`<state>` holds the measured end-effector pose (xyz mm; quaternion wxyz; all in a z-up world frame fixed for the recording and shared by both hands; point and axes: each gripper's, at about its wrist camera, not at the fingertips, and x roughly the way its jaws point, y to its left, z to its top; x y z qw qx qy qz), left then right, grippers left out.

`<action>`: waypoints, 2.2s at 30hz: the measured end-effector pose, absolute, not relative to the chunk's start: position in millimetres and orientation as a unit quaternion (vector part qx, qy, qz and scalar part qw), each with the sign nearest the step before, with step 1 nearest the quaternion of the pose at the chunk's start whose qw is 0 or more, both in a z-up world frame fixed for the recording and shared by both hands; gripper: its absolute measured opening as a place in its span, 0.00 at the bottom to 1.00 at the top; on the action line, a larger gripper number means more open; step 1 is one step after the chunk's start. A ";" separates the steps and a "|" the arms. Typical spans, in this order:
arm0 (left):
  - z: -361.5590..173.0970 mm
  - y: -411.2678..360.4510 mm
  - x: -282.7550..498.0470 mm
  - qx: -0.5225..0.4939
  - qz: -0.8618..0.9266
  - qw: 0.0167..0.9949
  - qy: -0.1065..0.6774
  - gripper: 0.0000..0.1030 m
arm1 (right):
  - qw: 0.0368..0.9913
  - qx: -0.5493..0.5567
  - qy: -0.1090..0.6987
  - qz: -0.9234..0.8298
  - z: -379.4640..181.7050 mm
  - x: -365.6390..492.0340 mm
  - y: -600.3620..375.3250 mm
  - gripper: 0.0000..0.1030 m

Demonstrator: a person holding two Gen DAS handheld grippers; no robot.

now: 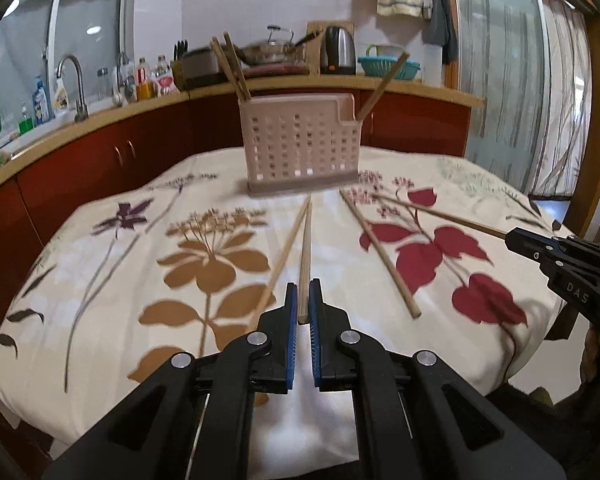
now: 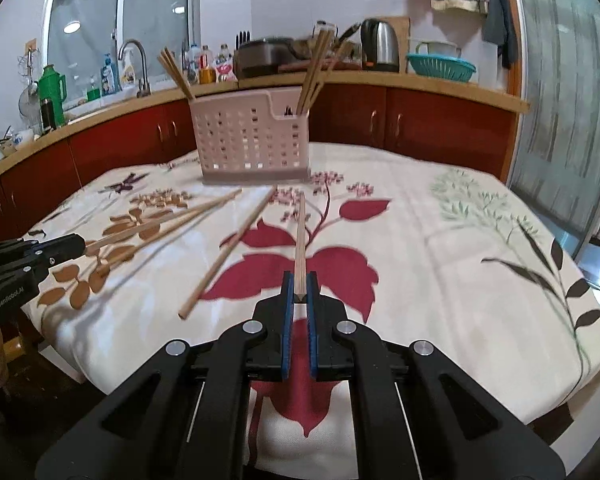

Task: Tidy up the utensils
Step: 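Lift both held chopsticks and carry them above the pink holder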

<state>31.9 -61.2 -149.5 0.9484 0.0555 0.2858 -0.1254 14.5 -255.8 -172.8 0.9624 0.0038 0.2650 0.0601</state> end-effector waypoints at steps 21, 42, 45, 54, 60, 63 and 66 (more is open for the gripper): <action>-79.1 -49.2 51.5 0.041 -0.129 0.973 0.187 0.06 | 0.977 0.016 0.200 0.069 -113.8 28.0 -267.6 0.06; -32.7 -69.2 128.1 0.060 -0.147 0.979 0.126 0.06 | 0.986 -0.016 0.144 0.087 -57.4 118.0 -257.2 0.06; -31.2 -75.3 135.1 0.064 -0.147 0.980 0.116 0.06 | 0.986 -0.027 0.137 0.086 -55.4 126.8 -252.7 0.07; -31.0 -83.3 145.2 0.083 -0.139 0.982 0.092 0.06 | 0.987 -0.048 0.131 0.083 -56.4 147.8 -243.3 0.07; -31.5 -88.5 146.0 0.100 -0.132 0.983 0.076 0.06 | 0.987 -0.045 0.131 0.084 -57.6 151.1 -243.0 0.07; -31.9 -89.3 146.5 0.106 -0.131 0.983 0.071 0.06 | 0.987 -0.037 0.131 0.085 -57.2 151.7 -244.7 0.07; -30.1 -87.6 148.1 0.096 -0.142 0.983 0.072 0.06 | 0.987 -0.035 0.131 0.085 -57.4 151.2 -245.9 0.07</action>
